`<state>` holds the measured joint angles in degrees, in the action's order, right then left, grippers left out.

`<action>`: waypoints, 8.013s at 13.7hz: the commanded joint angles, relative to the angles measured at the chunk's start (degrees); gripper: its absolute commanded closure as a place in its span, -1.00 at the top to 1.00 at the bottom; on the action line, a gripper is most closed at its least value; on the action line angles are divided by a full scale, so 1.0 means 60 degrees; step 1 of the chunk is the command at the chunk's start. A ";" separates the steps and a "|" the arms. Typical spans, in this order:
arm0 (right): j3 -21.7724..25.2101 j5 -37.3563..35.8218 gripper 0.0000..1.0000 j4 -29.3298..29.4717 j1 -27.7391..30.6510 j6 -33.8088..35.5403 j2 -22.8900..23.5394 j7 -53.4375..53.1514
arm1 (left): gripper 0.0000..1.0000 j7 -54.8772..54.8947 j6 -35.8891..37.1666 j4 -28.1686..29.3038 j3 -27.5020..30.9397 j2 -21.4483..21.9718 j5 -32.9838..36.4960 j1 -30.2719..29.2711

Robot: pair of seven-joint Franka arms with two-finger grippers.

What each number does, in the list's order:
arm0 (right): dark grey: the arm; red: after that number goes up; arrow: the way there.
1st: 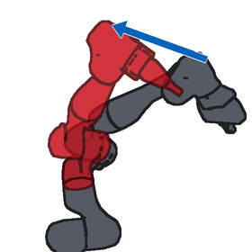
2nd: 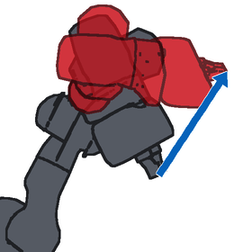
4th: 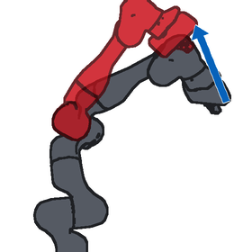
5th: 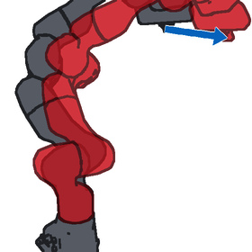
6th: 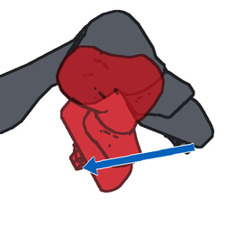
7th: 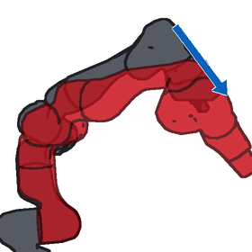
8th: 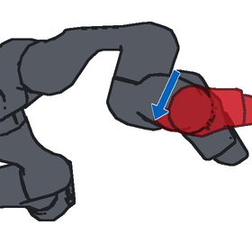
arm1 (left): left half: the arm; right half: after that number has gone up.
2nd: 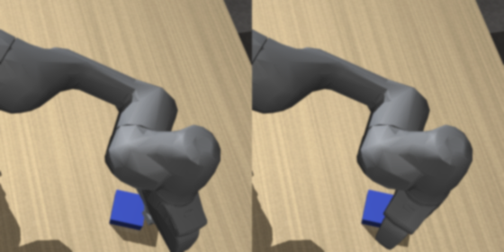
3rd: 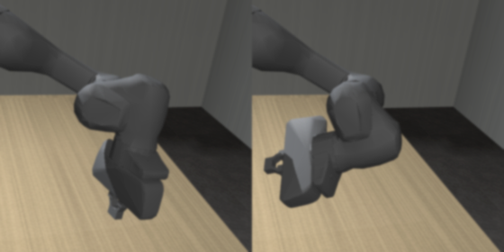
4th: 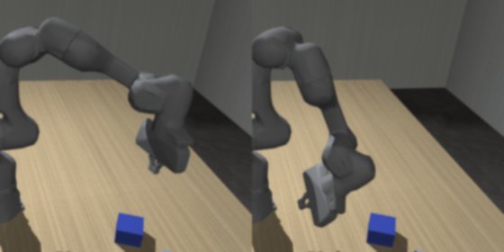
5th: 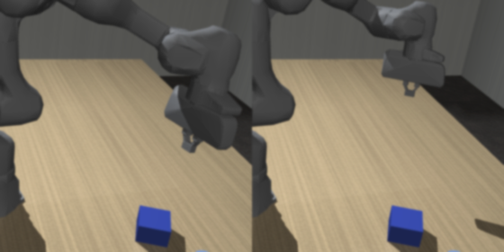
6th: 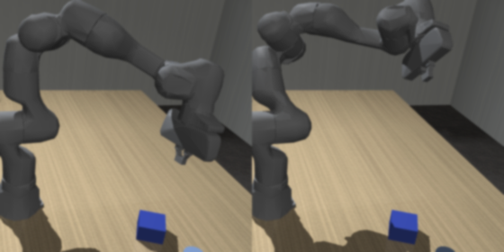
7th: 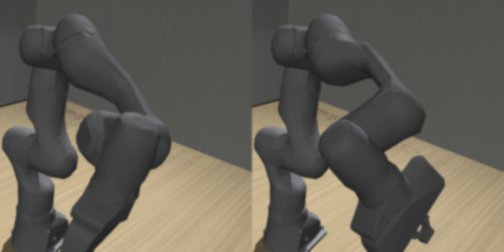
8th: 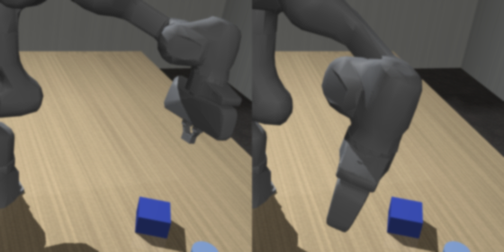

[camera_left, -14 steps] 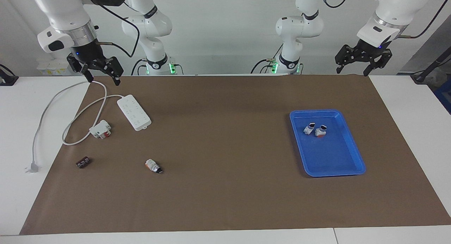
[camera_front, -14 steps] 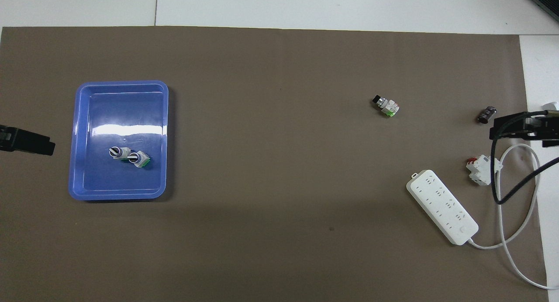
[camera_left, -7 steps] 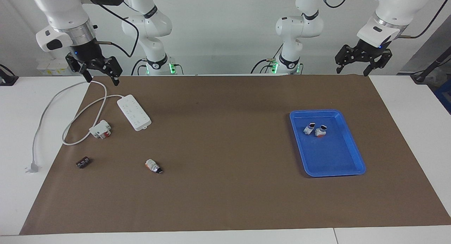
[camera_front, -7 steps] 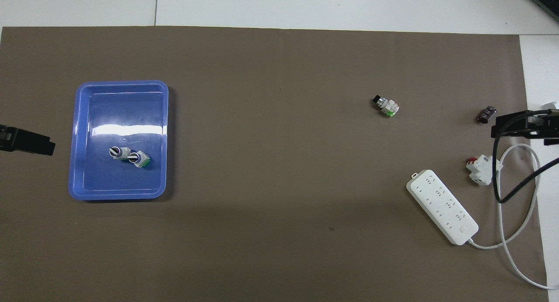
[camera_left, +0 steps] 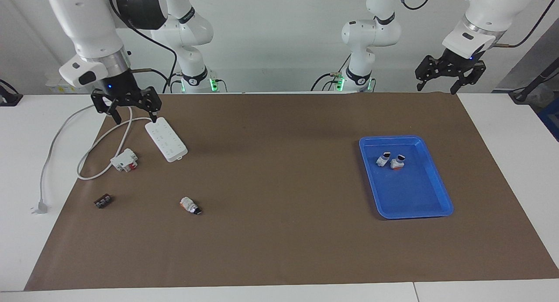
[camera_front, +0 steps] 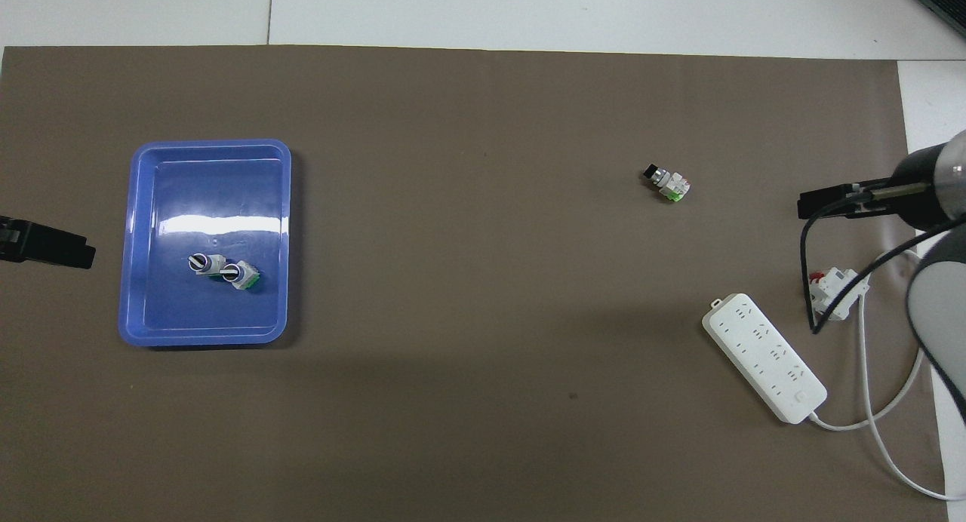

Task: Turn and place switch with both arms
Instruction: 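Reach the right gripper down to the small white-and-green switch, then close the right gripper on the switch and lift it, then carry the switch with the right gripper toward the table center, then move the left gripper toward the switch held by the right gripper, then close the left gripper on the free end of the switch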

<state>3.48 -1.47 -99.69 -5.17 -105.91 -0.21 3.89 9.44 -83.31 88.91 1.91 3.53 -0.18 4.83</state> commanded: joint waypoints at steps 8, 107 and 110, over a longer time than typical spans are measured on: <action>-0.0185 0.0522 1.00 -0.0360 -0.0193 -0.4099 0.3256 0.5899 | 1.00 -0.0093 0.0043 0.0226 -0.0040 0.0231 0.0016 -0.0057; -0.3657 0.6412 -1.00 -0.0083 -0.1555 -0.3340 0.2086 1.0221 | -0.43 0.3979 -0.4791 0.5001 -0.0275 -0.0120 -1.0472 0.1641; -0.3657 0.6412 -1.00 -0.0083 -0.1555 -0.3340 0.2086 1.0163 | -0.51 0.3979 -0.4791 0.4987 -0.0289 -0.0120 -1.0472 0.1686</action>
<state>-18.08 38.20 -99.86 -14.56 -125.07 13.14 67.26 32.39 -110.16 116.67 -0.46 1.38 -62.07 13.36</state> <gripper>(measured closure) 0.674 0.722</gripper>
